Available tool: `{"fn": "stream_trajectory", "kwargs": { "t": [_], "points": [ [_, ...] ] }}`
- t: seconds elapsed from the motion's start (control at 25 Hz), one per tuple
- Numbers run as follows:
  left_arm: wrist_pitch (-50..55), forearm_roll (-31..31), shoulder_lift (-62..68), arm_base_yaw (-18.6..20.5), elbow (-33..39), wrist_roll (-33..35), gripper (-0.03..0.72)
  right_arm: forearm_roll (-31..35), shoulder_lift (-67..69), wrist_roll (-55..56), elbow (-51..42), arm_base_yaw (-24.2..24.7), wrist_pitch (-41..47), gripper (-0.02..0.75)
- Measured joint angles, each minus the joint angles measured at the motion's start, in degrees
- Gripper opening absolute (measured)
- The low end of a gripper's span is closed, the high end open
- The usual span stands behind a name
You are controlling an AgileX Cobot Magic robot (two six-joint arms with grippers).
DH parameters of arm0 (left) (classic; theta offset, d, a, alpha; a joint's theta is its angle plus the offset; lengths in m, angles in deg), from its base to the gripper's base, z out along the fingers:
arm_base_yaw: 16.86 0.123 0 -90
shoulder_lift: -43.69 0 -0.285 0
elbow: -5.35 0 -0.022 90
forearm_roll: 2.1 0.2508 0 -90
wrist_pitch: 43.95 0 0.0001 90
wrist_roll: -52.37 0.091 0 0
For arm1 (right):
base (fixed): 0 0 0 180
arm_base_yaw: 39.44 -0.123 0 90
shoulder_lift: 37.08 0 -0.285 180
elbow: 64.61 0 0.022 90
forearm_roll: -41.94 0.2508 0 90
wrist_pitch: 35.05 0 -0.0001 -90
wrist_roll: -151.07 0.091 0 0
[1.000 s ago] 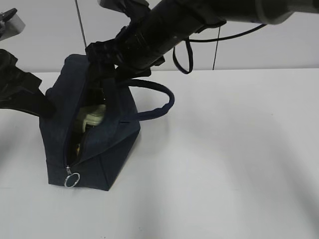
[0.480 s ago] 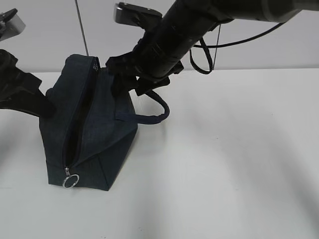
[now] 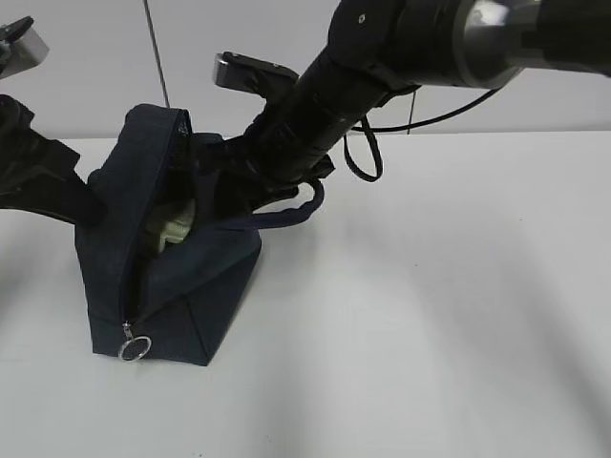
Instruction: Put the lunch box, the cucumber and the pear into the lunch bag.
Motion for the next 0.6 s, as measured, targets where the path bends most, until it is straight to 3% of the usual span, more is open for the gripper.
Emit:
{"fn": "stream_trajectory", "kwargs": {
  "t": [0.04,0.12,0.32,0.6],
  "points": [
    [0.0,0.0,0.0,0.0,0.0,0.0,0.003,0.1,0.1,-0.2,0.0,0.0,-0.1,0.16],
    [0.0,0.1,0.0,0.0,0.0,0.0,0.003,-0.3,0.1,-0.1,0.0,0.0,-0.1,0.041],
    [0.4,0.1,1.3,0.0,-1.7,0.0,0.003,-4.9,-3.5,2.6,-4.5,0.0,-3.0,0.014],
    [0.4,-0.3,3.9,-0.7,-5.3,0.0,0.003,-5.8,-18.0,2.8,-22.8,1.2,-12.3,0.012]
  ]
}}
